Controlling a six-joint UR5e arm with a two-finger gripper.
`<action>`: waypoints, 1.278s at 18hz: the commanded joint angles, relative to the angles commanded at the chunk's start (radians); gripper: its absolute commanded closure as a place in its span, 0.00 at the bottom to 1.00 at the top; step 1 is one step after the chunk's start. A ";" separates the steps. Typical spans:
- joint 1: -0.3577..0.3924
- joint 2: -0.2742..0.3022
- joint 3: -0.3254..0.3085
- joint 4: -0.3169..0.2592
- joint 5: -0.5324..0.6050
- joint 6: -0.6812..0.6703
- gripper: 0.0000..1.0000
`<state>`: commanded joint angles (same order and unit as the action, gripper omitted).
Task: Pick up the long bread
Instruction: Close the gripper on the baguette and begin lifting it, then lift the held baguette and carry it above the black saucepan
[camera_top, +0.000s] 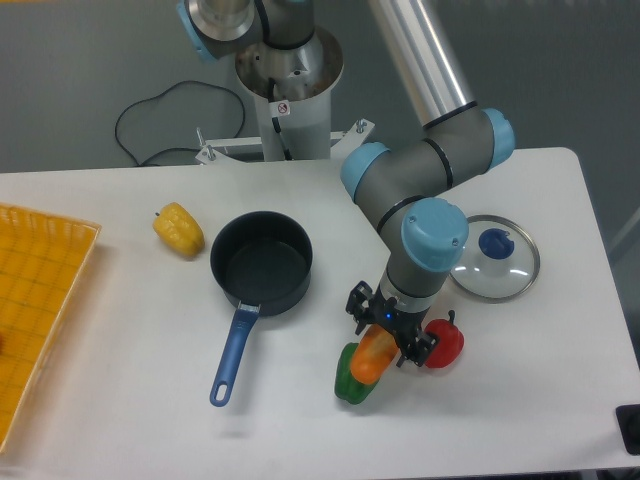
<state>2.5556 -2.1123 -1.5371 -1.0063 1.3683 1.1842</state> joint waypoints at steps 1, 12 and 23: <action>0.000 0.000 0.000 0.000 0.000 0.002 0.26; 0.003 0.002 0.000 -0.003 0.002 -0.002 0.65; 0.014 0.051 0.038 -0.130 0.003 0.000 0.68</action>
<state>2.5694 -2.0617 -1.4987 -1.1366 1.3714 1.1842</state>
